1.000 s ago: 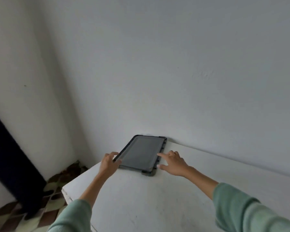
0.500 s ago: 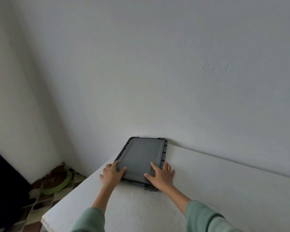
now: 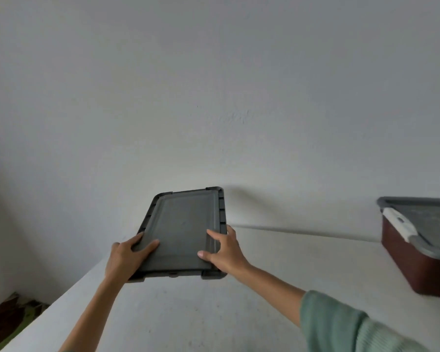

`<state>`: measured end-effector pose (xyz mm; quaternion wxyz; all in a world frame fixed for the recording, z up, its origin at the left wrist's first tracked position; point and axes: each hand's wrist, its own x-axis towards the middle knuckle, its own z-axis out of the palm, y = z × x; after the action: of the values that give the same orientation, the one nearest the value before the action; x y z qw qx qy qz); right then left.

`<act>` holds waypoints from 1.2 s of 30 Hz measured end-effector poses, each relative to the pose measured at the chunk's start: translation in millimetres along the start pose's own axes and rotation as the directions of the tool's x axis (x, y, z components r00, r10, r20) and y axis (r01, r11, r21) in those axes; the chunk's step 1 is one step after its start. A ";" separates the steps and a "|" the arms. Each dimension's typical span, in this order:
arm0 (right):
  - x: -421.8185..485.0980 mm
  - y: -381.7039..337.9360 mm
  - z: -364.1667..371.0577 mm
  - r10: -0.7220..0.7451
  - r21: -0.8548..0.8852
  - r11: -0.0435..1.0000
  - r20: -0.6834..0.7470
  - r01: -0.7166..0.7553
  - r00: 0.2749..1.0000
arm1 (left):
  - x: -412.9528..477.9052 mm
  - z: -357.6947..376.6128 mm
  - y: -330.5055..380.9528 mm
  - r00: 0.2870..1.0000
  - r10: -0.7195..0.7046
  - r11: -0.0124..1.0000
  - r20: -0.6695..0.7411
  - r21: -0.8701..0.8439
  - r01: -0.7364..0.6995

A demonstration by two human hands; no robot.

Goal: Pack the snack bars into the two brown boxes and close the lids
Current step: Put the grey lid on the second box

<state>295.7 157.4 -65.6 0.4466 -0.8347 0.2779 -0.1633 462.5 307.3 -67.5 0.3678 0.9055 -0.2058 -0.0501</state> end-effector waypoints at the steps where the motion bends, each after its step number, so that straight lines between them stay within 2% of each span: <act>1: -13.8 0.7 -17.5 -0.008 -0.011 1.000 -0.020 0.008 1.000 | -13.0 2.3 15.8 0.999 0.033 0.999 -0.001 -0.014 -0.033; 8: -153.2 27.9 -162.7 -0.070 -0.102 0.993 -0.161 0.054 0.985 | -154.0 42.6 137.8 0.971 0.240 0.959 -0.013 -0.149 -0.239; 11: -229.1 56.4 -223.3 -0.056 -0.129 0.991 -0.227 0.027 0.972 | -231.9 73.0 186.1 0.947 0.322 0.927 0.020 -0.210 -0.311; 18: -372.8 130.2 -332.3 0.160 -0.143 0.968 -0.282 -0.207 0.946 | -370.0 155.2 263.4 0.857 0.454 0.862 0.244 -0.365 -0.353; 21: -402.1 159.1 -348.9 0.242 -0.137 0.948 -0.278 -0.288 0.930 | -402.6 176.8 280.1 0.823 0.483 0.856 0.299 -0.358 -0.373; 24: -414.4 181.6 -353.4 0.285 -0.139 0.934 -0.273 -0.330 0.919 | -415.0 191.3 283.6 0.826 0.463 0.874 0.321 -0.322 -0.364; 27: -419.5 197.5 -352.7 0.293 -0.122 0.936 -0.256 -0.332 0.921 | -419.8 198.8 283.7 0.838 0.445 0.883 0.316 -0.313 -0.350; 30: -419.7 204.1 -357.6 0.288 -0.113 0.941 -0.222 -0.318 0.932 | -422.7 196.9 283.3 0.865 0.406 0.871 0.294 -0.411 -0.270; 32: -414.9 200.8 -370.0 0.273 -0.132 0.943 -0.223 -0.307 0.936 | -424.0 191.3 288.4 0.888 0.404 0.834 0.220 -0.487 -0.259; 34: -405.8 189.0 -389.5 0.277 -0.123 0.940 -0.263 -0.317 0.924 | -426.0 183.9 298.7 0.884 0.455 0.778 0.109 -0.531 -0.335; 36: -394.8 174.4 -414.1 0.277 -0.034 0.950 -0.372 -0.311 0.886 | -431.4 174.7 314.3 0.841 0.541 0.712 0.009 -0.537 -0.453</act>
<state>-288.2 49.2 5.8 0.3680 -0.7579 0.4861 -0.2321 -78.1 168.6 -4.4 0.5771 0.6765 -0.4509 -0.0769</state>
